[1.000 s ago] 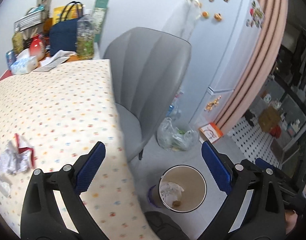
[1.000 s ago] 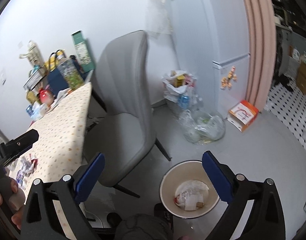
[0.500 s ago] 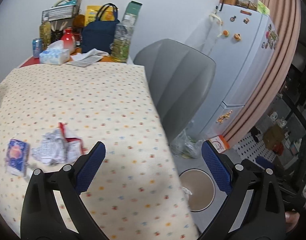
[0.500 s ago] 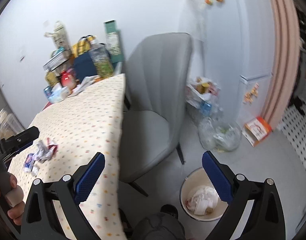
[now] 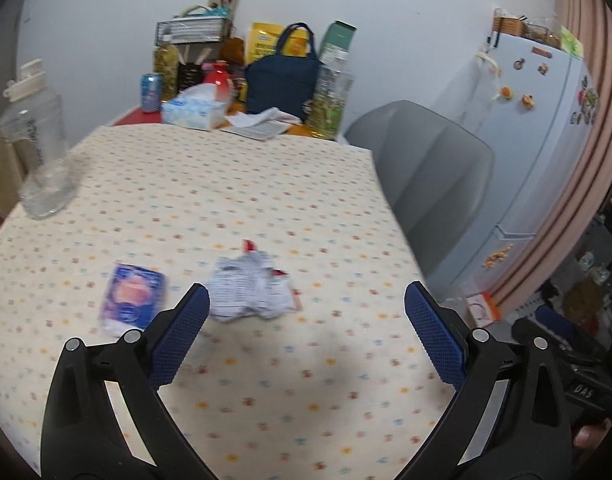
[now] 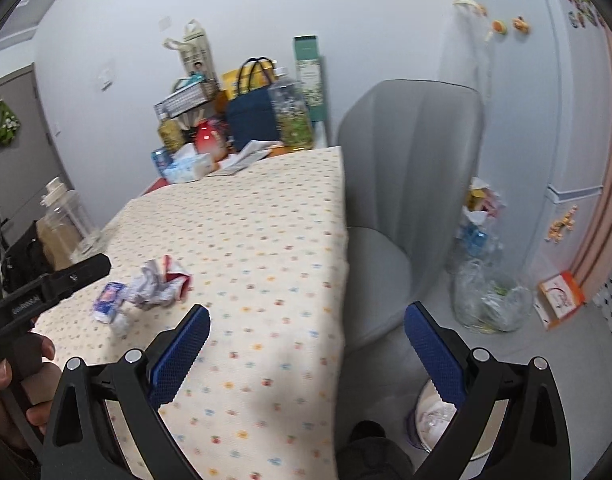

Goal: Collect trash
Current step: 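Move both open tools back over the table toward the tissue pack, then close the left tool on the blue tissue pack and lift it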

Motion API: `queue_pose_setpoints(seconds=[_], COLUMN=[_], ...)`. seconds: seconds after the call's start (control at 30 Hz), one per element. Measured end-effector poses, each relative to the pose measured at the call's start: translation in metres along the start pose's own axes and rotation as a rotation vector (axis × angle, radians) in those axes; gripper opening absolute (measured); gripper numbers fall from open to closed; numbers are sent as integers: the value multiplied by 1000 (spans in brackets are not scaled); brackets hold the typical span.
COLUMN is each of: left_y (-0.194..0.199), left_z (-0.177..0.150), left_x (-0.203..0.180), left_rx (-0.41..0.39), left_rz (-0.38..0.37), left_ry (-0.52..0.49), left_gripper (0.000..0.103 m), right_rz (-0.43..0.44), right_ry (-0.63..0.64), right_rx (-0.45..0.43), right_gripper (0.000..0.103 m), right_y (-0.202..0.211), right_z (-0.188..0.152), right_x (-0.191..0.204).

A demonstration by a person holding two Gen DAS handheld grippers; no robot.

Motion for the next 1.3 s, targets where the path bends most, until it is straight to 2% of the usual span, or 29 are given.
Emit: queue_pose_setpoints(seconds=[0.2, 0.33, 0.57, 0.73, 0.87, 0.97, 1.07, 1.3], left_y=[21, 34, 34, 27, 18, 8, -2, -22], left_z=[2, 2, -14, -25, -30, -34, -39, -43], left_x=[43, 65, 96, 112, 120, 129, 132, 141], left_rx=[-47, -60, 17, 50, 80, 113, 134, 176], left_rz=[82, 128, 139, 145, 151, 197, 177, 221], left_ry=[45, 34, 37, 63, 67, 65, 75, 68], left_gripper=[97, 97, 97, 97, 97, 97, 97, 94], right_rz=[48, 58, 62, 131, 130, 133, 129, 115], right_ry=[29, 44, 68, 61, 68, 68, 63, 53], right_rx=[10, 32, 38, 60, 73, 85, 105, 156], right_gripper=[95, 95, 95, 95, 95, 95, 95, 94], right_y=[-7, -13, -17, -19, -20, -22, -26, -35], right_z=[0, -4, -6, -11, -15, -18, -22, -28], right_x=[28, 39, 49, 55, 59, 61, 61, 57])
Point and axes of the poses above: each gripper's, at about its wrist camera, not at the fingertips, and y roughly against the way its jaws point, x to its left, z to its top, the point moved 7 cm from there along -y, roughly the way its jaws point, and after that the axes turned 7 degrees about -z, right-handed, at the moved point
